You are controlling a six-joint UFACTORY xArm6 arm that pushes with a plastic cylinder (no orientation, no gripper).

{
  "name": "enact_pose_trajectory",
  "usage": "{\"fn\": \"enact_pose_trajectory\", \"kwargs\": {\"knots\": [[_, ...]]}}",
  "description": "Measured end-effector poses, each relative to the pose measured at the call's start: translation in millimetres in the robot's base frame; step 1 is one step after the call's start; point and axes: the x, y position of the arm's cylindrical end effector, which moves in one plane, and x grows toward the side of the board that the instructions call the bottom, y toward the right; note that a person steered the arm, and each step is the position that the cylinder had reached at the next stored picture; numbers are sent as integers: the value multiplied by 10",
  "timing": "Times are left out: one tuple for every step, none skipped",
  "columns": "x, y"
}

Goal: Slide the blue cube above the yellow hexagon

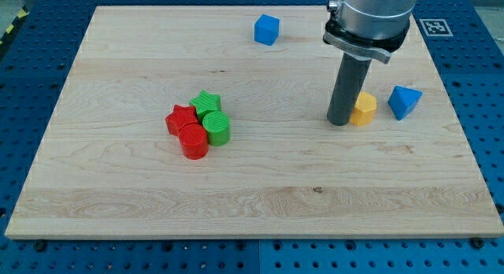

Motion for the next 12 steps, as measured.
{"fn": "enact_pose_trajectory", "kwargs": {"knots": [[0, 206], [0, 371], [-35, 216], [-250, -205], [-676, -632], [-1027, -1232], [-1436, -1821], [-1806, -1743], [-1804, -1345], [-1673, -932], [-1652, -1130], [-2038, -1523]]}}
